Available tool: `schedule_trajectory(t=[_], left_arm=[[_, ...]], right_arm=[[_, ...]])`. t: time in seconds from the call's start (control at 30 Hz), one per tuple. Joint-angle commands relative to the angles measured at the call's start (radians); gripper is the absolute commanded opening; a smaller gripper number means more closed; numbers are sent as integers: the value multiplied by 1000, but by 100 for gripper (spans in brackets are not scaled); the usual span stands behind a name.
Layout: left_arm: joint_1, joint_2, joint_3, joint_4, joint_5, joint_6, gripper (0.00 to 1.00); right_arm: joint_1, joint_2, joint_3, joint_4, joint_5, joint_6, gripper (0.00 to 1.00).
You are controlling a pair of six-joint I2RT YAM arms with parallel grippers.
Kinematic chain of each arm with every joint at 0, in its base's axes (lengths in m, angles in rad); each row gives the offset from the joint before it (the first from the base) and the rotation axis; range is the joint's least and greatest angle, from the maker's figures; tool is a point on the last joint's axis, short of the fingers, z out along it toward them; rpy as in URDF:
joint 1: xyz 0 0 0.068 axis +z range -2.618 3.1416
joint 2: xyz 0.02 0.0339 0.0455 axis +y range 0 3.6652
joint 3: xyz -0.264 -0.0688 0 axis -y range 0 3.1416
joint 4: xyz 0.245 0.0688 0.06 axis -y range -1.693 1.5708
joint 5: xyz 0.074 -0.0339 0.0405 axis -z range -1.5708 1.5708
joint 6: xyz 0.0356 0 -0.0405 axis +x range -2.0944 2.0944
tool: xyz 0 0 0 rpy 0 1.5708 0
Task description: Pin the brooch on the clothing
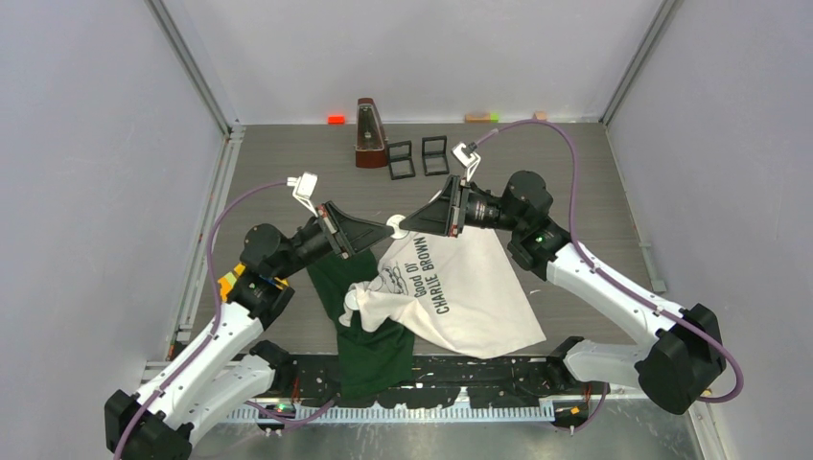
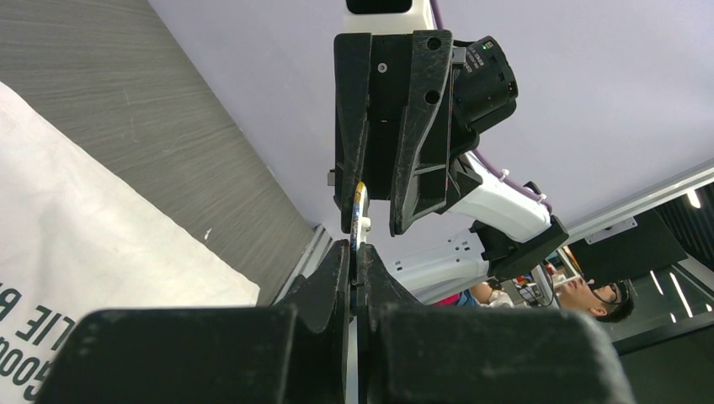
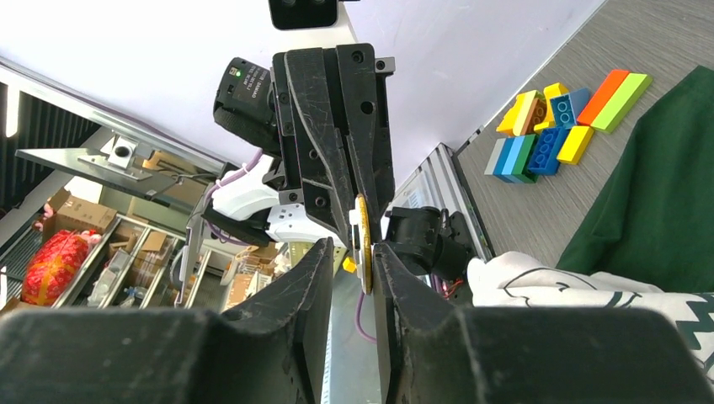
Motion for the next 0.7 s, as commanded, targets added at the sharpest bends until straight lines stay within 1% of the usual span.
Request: schedule_trajectory(t=[0.0,0.1,0.23,0.33,0.5,0.57,0.67], left_arm=[[5,4,3,31,15,17,0],[5,6,2,31,16,16,0],[5,8,2,31,14,17,0],[5,9,4,29,16,17,0],[5,18,9,27,20,16,0],[5,22,10,28,22,16,0],[5,27,13,29,25,15,0]], right_arm=[[2,0,53,-8,-24,-17,29],[2,1,58,-52,-11,-49,23],[2,6,78,-161,24,-115,15],[3,15,87,-245,52,-151,11],[18,31,132,-412,124,-272,10],[32,42,155,-516,158,-321,10],[47,59,173,-568,194,-371,9]])
